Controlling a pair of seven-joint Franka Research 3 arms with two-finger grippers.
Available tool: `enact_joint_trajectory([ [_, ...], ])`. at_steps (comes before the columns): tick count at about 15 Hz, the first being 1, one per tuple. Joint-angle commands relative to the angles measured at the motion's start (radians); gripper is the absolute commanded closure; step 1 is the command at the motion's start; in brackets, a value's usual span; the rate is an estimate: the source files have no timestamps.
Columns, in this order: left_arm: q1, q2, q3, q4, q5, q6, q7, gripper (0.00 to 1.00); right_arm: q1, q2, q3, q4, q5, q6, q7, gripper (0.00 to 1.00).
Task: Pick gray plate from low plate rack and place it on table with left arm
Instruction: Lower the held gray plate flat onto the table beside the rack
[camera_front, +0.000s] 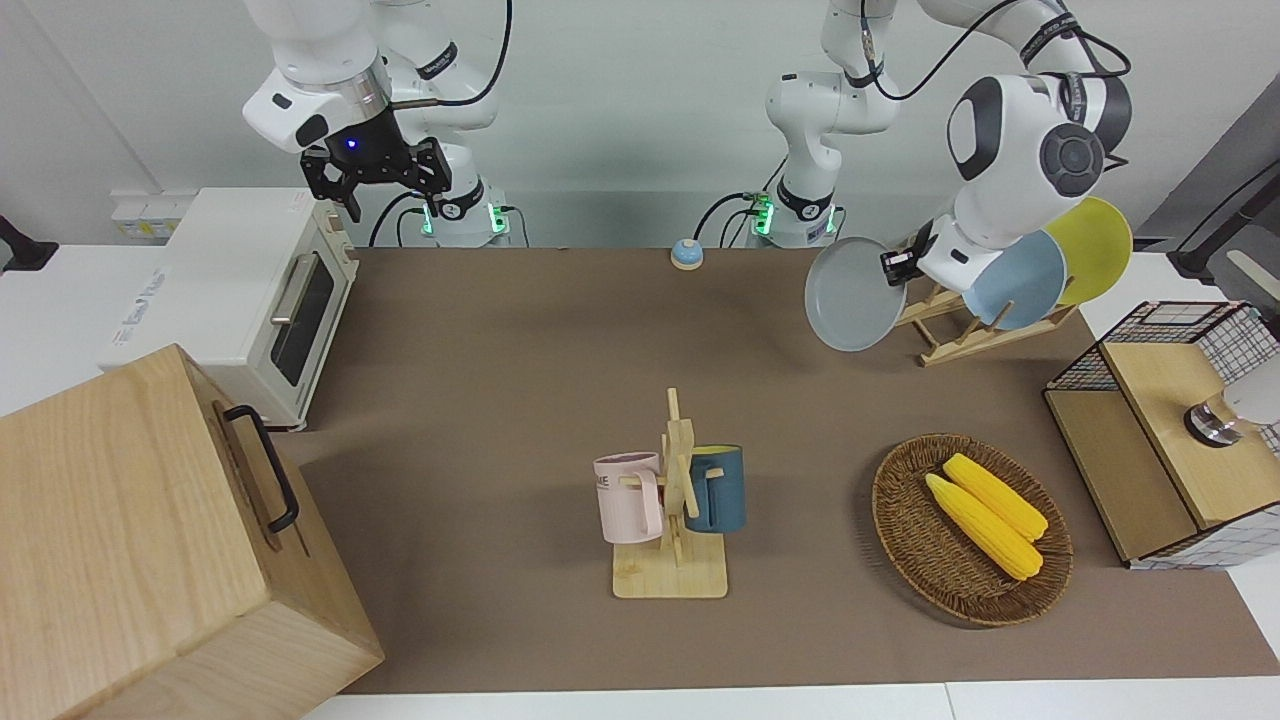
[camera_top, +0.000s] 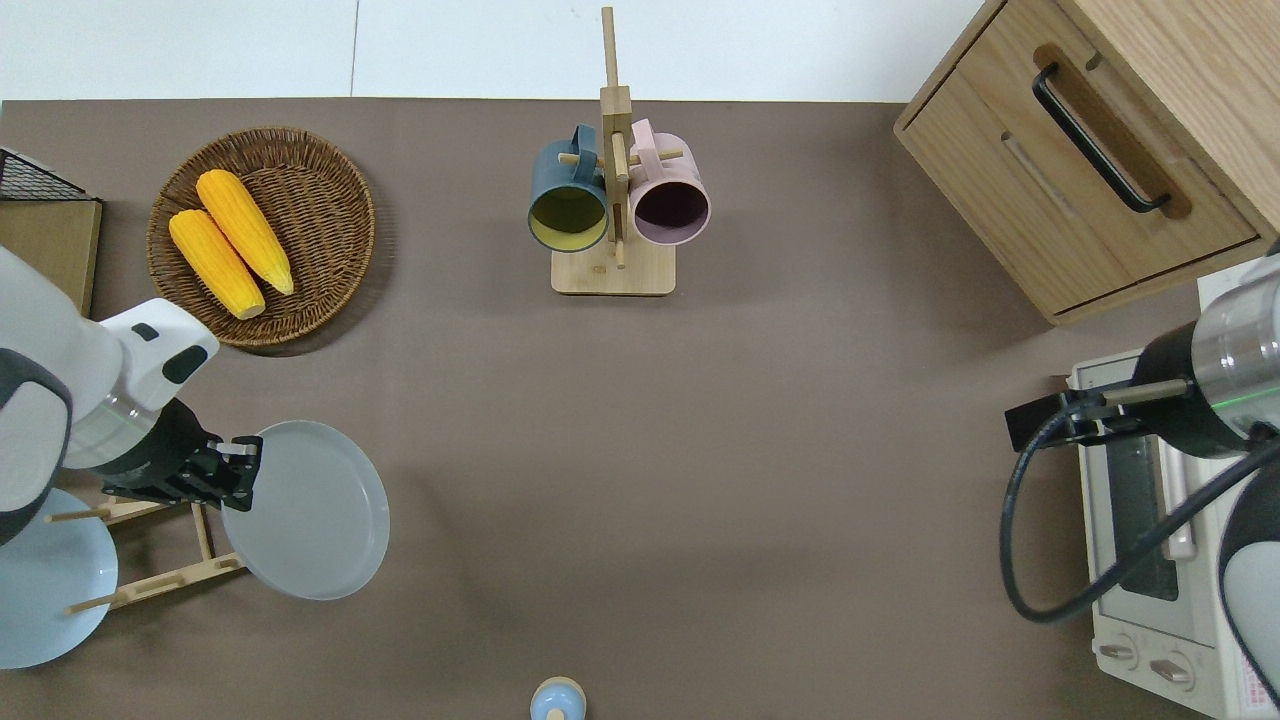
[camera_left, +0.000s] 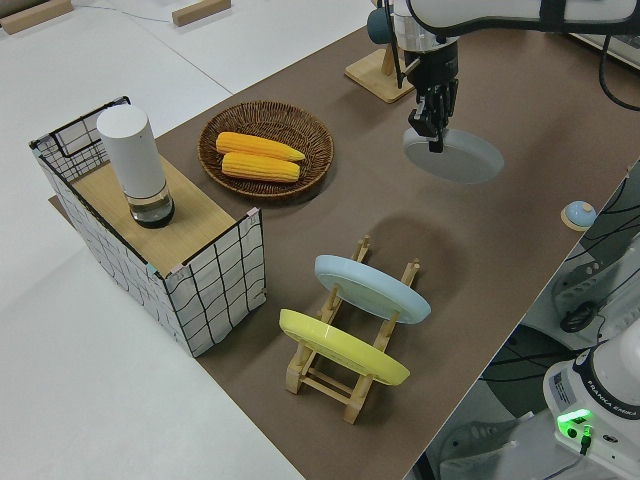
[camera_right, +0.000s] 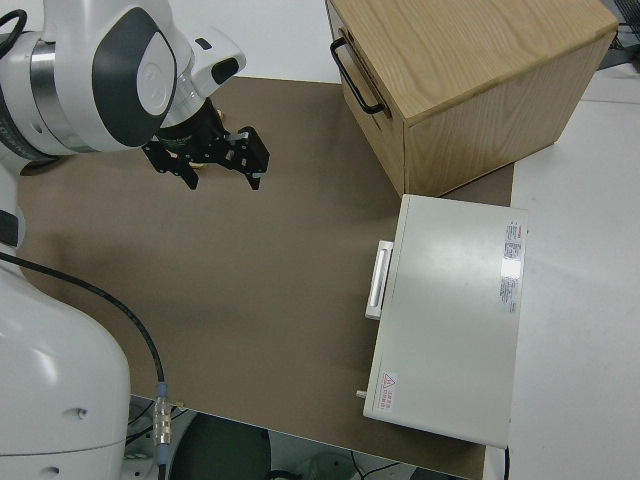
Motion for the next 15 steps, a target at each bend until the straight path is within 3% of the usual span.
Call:
enact_joint_trajectory([
  [1, -0.002, -0.108, -0.012, -0.182, -0.018, 0.131, -0.027, 1.0, -0.015, -0.005, 0.007, 0.006, 0.004, -0.015, -0.003, 0.013],
  [5, -0.011, -0.12, -0.012, -0.272, -0.069, 0.211, -0.029, 1.0, -0.015, -0.005, 0.007, 0.006, 0.004, -0.015, -0.003, 0.011],
  [12, -0.015, -0.042, -0.011, -0.281, -0.084, 0.254, -0.026, 1.0, -0.015, -0.005, 0.007, 0.006, 0.004, -0.015, -0.003, 0.013],
  [14, -0.014, -0.036, -0.009, -0.281, -0.081, 0.254, -0.024, 0.85, -0.013, -0.005, 0.007, 0.006, 0.004, -0.015, -0.003, 0.011],
  [15, -0.014, -0.036, -0.005, -0.281, -0.069, 0.252, -0.026, 0.66, -0.015, -0.005, 0.007, 0.006, 0.004, -0.015, -0.003, 0.011],
])
